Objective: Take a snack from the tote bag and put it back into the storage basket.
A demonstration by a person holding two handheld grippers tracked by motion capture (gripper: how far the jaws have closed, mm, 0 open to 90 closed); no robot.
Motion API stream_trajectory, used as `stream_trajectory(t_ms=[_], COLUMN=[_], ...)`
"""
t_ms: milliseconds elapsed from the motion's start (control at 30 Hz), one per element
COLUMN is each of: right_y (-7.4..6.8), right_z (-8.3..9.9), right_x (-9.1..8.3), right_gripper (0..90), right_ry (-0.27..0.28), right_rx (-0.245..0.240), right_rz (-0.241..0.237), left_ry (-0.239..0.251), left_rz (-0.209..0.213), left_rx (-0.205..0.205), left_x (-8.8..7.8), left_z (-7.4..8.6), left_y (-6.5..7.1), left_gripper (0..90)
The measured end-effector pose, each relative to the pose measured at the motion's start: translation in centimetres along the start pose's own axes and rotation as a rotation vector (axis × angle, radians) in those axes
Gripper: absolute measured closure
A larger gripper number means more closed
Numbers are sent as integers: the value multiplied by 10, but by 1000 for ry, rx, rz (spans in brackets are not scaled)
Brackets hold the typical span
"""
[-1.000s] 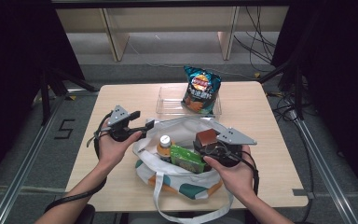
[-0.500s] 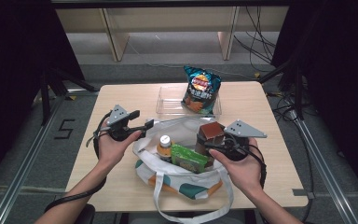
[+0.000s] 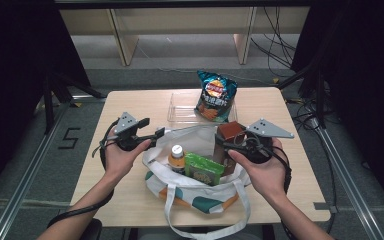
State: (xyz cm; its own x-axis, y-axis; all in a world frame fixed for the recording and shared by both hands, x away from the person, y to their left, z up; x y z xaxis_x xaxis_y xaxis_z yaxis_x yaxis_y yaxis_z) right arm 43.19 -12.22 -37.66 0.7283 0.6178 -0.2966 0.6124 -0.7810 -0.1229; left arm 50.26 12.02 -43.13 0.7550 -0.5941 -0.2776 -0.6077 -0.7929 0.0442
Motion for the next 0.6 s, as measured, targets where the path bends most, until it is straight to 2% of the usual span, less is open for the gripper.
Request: stream_trajectory(t_ms=[33, 67, 100, 167, 600], right_y=[3, 2, 4, 4, 9], right_z=[-3, -3, -6, -7, -31], right_x=[0, -1, -1, -1, -4], right_gripper=[278, 278, 279, 280, 287], right_ry=[8, 5, 12, 11, 67], right_rx=[-19, -4, -18, 4, -5], right_rz=[9, 6, 5, 4, 30], left_ry=[0, 0, 1, 3, 4], left_rz=[0, 0, 1, 2, 1], left_rx=[0, 2, 5, 2, 3], left_x=[0, 0, 0, 0, 0], left_z=[0, 0, 0, -1, -1], left_y=[0, 0, 0, 1, 0], left_gripper=[285, 285, 285, 285, 285])
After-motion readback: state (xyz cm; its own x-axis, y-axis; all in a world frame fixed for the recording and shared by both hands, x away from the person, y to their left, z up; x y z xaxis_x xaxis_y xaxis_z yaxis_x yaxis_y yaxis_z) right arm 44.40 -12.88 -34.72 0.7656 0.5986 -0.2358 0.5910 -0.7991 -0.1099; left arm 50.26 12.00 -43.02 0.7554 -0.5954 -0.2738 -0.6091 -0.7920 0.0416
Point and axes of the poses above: each handheld gripper's, and its own axes: x roughly forward along the jaws, z roughly out of its underside, y roughly to its right, the point moved 9 cm from there along x, roughly forward along the jaws, and after that the axes turned 1 degree about -z, right-handed, at the moved point
